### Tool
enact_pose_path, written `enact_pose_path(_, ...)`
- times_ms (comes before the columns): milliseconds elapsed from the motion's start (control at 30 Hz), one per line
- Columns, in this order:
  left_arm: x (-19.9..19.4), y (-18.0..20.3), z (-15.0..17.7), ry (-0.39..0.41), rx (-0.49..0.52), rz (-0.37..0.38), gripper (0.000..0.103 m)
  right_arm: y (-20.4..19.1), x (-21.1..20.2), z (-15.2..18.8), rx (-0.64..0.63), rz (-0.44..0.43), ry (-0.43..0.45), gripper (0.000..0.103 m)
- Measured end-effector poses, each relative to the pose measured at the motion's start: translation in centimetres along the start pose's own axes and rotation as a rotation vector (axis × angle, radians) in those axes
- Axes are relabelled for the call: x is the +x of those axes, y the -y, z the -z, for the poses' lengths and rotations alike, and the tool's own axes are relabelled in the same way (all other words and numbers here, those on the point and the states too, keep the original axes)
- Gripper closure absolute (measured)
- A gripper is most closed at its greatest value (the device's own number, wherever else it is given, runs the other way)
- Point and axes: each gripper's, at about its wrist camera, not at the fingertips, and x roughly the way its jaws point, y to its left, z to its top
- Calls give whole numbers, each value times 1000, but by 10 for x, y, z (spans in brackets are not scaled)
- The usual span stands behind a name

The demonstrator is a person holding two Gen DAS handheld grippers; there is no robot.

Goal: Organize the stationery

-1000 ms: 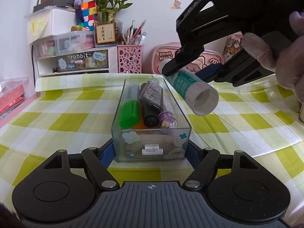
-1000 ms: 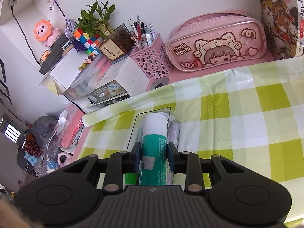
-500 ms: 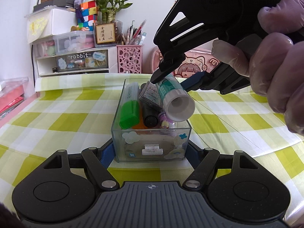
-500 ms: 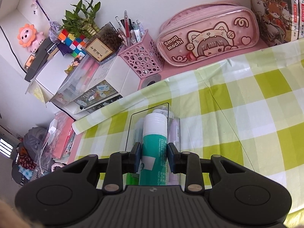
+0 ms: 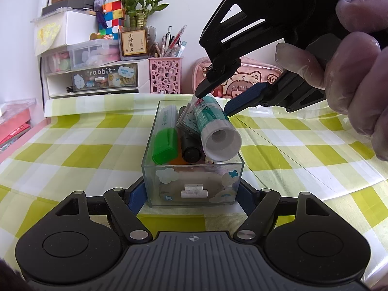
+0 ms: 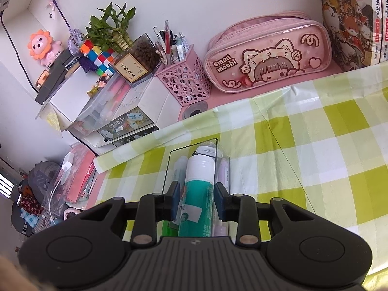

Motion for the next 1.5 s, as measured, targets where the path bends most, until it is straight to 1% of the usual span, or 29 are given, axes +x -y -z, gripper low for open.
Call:
enact_pose_path(67,0,0,0,-3,2,3,29,1,-4,2,-13,6,6,58)
enact_pose_path(133,1,1,-1,-11,8,12,25,3,-12,5,-22,11,6,57)
enact_pose_path(200,2,0,-2,-17,6,22,24,9,-27,8,-42,15,19,55)
enact_pose_path(233,3,0,-3,-24,8,26,22,13,-35,11,-50,22,33,52)
enact_pose_path(367,4,1,-5,-42,25,17,19,32,-69,24,-62,73,103,43)
enact_pose_path(433,2,-2,-8,-67,11,2,18,41,-83,34,-67,88,126,33)
enact_pose_path(500,-4,-5,-11,-87,-2,-7,18,48,-93,43,-76,102,135,29)
enact_pose_path(567,-14,-7,-15,-103,-10,-19,15,52,-102,52,-89,124,136,29)
enact_pose_path(633,-29,-5,-21,-101,-13,-38,8,53,-110,59,-107,154,143,29)
enact_pose_path(700,-42,0,-26,-95,-3,-57,5,51,-118,65,-137,179,154,27)
enact_pose_path(767,-53,7,-31,-103,19,-70,5,48,-126,70,-167,203,170,20)
enact_pose_path(800,-56,10,-33,-108,23,-77,5,47,-130,72,-178,213,177,15)
enact_pose_path(833,-58,13,-35,-117,24,-84,5,46,-133,74,-188,223,183,11)
enact_pose_path(900,-59,16,-39,-156,18,-92,5,43,-139,77,-207,241,190,8)
enact_pose_path(967,-58,15,-43,-224,-18,-40,5,40,-143,79,-228,250,187,4)
enact_pose_path(1033,-61,16,-46,-244,-36,-18,5,38,-147,80,-238,261,183,0)
enact_pose_path(1167,-66,27,-50,-237,10,-55,5,33,-151,80,-252,286,194,0)
enact_pose_path(1300,-68,33,-52,-233,28,-53,5,33,-152,79,-262,312,195,0)
enact_pose_path(1500,-68,35,-53,-227,34,-62,5,36,-154,77,-259,320,193,0)
